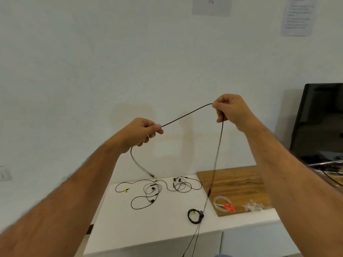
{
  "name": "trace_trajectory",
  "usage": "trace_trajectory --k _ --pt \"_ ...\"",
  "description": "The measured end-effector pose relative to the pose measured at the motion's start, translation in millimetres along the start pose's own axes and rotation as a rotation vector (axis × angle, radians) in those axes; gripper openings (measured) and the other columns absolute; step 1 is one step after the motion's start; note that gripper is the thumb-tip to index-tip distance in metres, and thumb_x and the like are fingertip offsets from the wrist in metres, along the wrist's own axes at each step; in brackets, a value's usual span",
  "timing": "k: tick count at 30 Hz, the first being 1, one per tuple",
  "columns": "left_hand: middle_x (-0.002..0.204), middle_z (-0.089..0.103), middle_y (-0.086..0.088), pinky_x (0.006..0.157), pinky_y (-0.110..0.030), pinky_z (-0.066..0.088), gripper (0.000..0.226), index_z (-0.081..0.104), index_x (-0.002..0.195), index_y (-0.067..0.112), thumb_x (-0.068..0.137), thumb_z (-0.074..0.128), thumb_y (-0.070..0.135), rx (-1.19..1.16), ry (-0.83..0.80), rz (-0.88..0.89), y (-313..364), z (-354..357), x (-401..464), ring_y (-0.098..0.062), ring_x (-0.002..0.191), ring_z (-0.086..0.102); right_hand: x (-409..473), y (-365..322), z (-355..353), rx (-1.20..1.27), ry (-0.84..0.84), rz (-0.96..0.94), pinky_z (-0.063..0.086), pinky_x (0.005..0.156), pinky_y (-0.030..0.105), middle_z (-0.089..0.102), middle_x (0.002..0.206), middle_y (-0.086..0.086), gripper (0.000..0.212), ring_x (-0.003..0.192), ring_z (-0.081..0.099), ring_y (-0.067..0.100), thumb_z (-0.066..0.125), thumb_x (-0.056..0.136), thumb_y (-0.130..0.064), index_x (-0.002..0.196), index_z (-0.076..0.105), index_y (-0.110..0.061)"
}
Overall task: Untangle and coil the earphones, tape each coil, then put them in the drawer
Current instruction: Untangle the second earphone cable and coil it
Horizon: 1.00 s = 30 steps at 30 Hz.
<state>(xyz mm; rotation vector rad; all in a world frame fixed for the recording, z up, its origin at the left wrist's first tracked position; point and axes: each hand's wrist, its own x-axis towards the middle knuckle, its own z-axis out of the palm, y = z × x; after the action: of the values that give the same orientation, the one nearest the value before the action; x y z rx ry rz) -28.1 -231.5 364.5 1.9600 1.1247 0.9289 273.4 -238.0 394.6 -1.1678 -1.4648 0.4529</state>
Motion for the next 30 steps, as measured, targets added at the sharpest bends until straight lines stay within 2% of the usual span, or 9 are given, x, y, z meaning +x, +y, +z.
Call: trace_trajectory --k 3,7,10,13,17,19,22,26,30 --pt "0.062 0.045 0.006 0.046 -0.019 0.023 0.027 0.072 0.091 0.01 0.098 0.054 0.03 -0.058 -0.033 0.023 6 7 -3 -0.008 0.049 0.031 -10 -4 7 0.197 -0.199 0.119 0.055 0.069 0.044 0.064 0.07 0.011 0.014 0.048 0.059 0.02 0.058 0.092 -0.004 0.103 0.06 -0.01" --pt "0.062 0.048 0.006 0.045 -0.019 0.025 0.026 0.073 0.088 0.014 0.097 0.056 0.032 -0.074 -0.094 0.072 27 26 -1 -0.007 0.048 0.034 -27 -22 35 0.101 -0.729 0.153 0.054 0.058 0.037 0.063 0.08 0.01 0.062 0.05 0.045 0.017 0.073 0.08 -0.024 0.135 0.043 -0.022" --pt "0.061 0.048 0.006 0.045 -0.019 0.027 0.026 0.072 0.078 0.019 0.095 0.058 0.034 -0.053 -0.132 0.082 33 31 -2 -0.006 0.048 0.035 -26 -32 48 0.014 -0.721 0.062 0.056 0.062 0.038 0.062 0.073 0.007 0.069 0.053 0.048 0.015 0.078 0.079 -0.017 0.138 0.043 -0.018" --pt "0.06 0.048 0.006 0.045 -0.018 0.027 0.027 0.074 0.087 0.014 0.095 0.058 0.034 -0.06 -0.145 0.062 28 27 -3 -0.006 0.048 0.036 -21 -32 45 -0.01 -0.636 0.076 0.059 0.071 0.043 0.067 0.083 0.01 0.079 0.059 0.057 0.019 0.079 0.079 -0.007 0.143 0.037 -0.021" --pt "0.061 0.05 0.005 0.045 -0.019 0.027 0.028 0.073 0.09 0.01 0.095 0.057 0.032 -0.068 -0.128 0.066 26 25 -5 -0.006 0.048 0.036 -25 -35 50 -0.069 -0.815 0.093 0.056 0.065 0.035 0.056 0.071 0.008 0.04 0.058 0.051 0.016 0.073 0.084 -0.007 0.122 0.061 -0.013" --pt "0.062 0.05 0.004 0.046 -0.019 0.026 0.027 0.071 0.083 0.014 0.095 0.057 0.033 -0.066 -0.131 0.069 28 24 -5 -0.007 0.049 0.035 -25 -35 56 -0.11 -0.766 0.024 0.046 0.055 0.029 0.043 0.063 0.006 0.017 0.055 0.041 0.015 0.073 0.086 -0.011 0.103 0.07 -0.009" --pt "0.062 0.049 0.003 0.045 -0.019 0.024 0.033 0.07 0.091 0.011 0.098 0.052 0.037 -0.114 -0.158 0.039 26 23 -6 -0.008 0.047 0.031 -22 -35 55 -0.158 -0.591 -0.059 0.031 0.048 0.024 0.042 0.059 0.006 0.012 0.051 0.032 0.013 0.077 0.083 -0.018 0.085 0.073 -0.007" --pt "0.06 0.041 0.005 0.047 -0.022 0.014 0.038 0.068 0.097 0.008 0.102 0.042 0.036 -0.277 -0.201 -0.024 14 17 -11 -0.009 0.049 0.023 -16 -32 43 0.044 -0.275 -0.09 0.034 0.044 0.022 0.047 0.049 -0.007 0.01 0.044 0.035 0.01 0.071 0.087 -0.011 0.077 0.07 -0.01" --pt "0.06 0.034 0.007 0.043 -0.018 0.013 0.035 0.067 0.095 0.011 0.102 0.041 0.033 -0.427 -0.201 -0.052 4 17 -14 -0.006 0.046 0.023 -8 -21 40 0.128 -0.019 -0.027 0.048 0.049 0.029 0.046 0.057 0.001 0.013 0.04 0.041 0.011 0.065 0.09 -0.01 0.078 0.064 -0.01"
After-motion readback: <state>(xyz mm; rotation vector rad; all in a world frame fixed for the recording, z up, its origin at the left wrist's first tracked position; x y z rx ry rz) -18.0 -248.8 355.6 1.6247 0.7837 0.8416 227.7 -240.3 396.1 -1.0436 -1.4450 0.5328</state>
